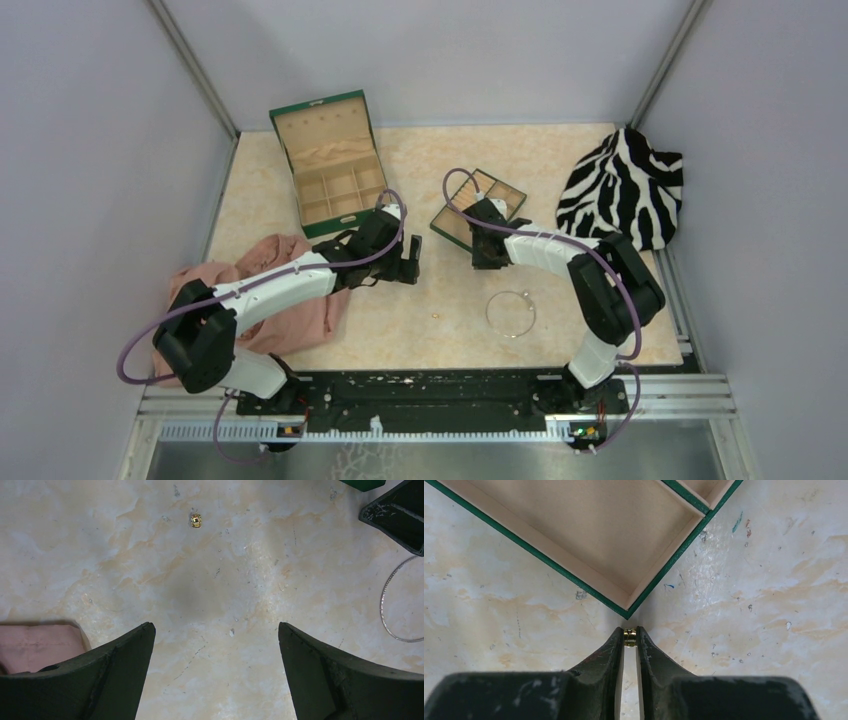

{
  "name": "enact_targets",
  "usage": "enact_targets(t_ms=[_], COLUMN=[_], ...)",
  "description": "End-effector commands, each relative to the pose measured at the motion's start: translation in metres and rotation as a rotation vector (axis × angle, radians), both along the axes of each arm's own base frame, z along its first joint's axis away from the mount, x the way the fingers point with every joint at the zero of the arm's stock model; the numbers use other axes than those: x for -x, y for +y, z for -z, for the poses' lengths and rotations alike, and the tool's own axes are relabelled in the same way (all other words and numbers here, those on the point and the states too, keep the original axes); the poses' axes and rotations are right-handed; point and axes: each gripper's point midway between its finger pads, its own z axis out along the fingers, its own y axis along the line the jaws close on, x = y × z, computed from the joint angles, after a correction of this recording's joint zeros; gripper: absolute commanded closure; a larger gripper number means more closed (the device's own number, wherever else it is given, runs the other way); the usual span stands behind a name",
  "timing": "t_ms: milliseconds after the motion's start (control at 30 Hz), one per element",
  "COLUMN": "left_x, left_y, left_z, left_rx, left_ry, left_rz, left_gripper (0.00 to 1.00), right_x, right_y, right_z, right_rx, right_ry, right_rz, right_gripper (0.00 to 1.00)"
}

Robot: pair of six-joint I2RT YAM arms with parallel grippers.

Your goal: Organize the mixed jewelry

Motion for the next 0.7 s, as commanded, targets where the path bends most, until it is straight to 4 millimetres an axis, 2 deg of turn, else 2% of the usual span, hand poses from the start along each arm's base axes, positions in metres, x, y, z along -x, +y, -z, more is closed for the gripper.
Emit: enact_targets(t_ms=[0,133,300,667], left_x=[-0.004,-0.004,-0.004,-0.004], left_y=[-0.003,-0.003,-0.003,-0.006], left_z=[-0.007,-0.008,-0.008,-0.008], left_rx=[0.011,0.014,0.011,0.023], left_ry=[-0.024,-0.027,-0.025,-0.021], left_rz=[0.005,0.006,0.011,0.017], left_gripper=[0.01,0.01,0.01,0.01], right_x=[-0.009,-0.011,-0.009,-0.004], right_y=[0.012,0.011,0.017,0.034], right_z=[-0.019,-0.029,-0.040,-0.087], right_rx=[-0.033,-0.042,-0.115,-0.613], right_ry=[-0.051,-0.067,-0.059,-0.026], right_rz=[0.006,0.011,-0.008,-0.133], right_gripper=[0.90,1.00,1.00,0.99])
